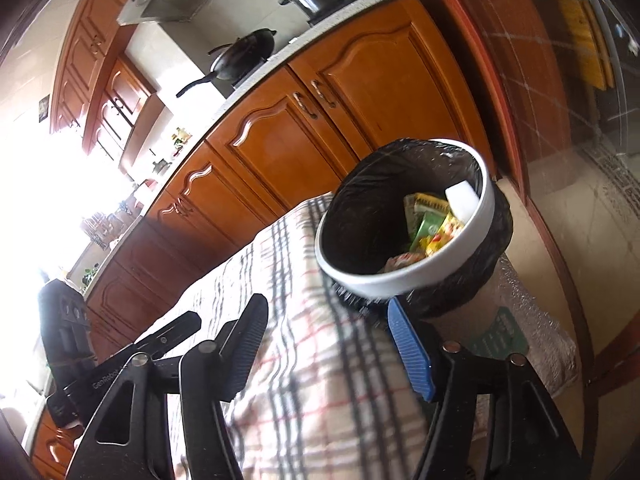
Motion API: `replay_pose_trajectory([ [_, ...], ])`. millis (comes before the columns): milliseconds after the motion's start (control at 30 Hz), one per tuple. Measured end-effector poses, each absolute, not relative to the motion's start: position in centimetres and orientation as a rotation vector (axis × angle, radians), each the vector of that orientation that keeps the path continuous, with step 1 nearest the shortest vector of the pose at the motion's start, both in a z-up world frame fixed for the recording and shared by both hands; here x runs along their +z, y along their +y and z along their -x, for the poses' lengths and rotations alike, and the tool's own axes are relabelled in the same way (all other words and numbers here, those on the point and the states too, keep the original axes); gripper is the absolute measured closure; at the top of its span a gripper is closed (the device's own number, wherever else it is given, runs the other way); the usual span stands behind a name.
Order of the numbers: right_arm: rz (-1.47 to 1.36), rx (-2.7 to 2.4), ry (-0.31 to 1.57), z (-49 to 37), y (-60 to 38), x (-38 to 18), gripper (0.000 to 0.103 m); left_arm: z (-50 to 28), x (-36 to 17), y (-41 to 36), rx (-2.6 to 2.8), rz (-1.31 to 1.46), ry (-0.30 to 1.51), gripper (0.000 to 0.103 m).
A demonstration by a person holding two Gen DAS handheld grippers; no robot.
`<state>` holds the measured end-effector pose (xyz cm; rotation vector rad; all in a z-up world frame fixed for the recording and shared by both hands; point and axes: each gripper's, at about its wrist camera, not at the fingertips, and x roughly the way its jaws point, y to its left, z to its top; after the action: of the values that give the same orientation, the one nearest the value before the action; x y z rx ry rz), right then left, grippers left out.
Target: Collect trash
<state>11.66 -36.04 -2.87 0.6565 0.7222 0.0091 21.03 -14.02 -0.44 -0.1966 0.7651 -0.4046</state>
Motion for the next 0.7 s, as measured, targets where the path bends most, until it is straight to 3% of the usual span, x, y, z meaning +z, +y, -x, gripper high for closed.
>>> replay_pose_trajectory([
  [400, -0.481, -0.063, 0.594, -7.7, -30.0, -1.0, 0.019, -13.2, -0.3, -9.3, -0.361, 0.222, 0.663, 0.042],
  [500, -0.396, -0.082, 0.536, -6.7, -28.8, 0.4, 0.012, -10.5, 0.3, -8.4, -0.320, 0.200, 0.587, 0.025],
  [567, -0.331, -0.100, 0.469, -5.7, -27.7, 1.5, 0.001, -8.6, 0.5, -7.9, -0.278, 0.188, 0.526, 0.007],
  [700, -0.213, -0.133, 0.350, -3.9, -25.9, 2.1, 0.000, -5.3, 0.3, -7.4, -0.197, 0.138, 0.418, 0.001],
])
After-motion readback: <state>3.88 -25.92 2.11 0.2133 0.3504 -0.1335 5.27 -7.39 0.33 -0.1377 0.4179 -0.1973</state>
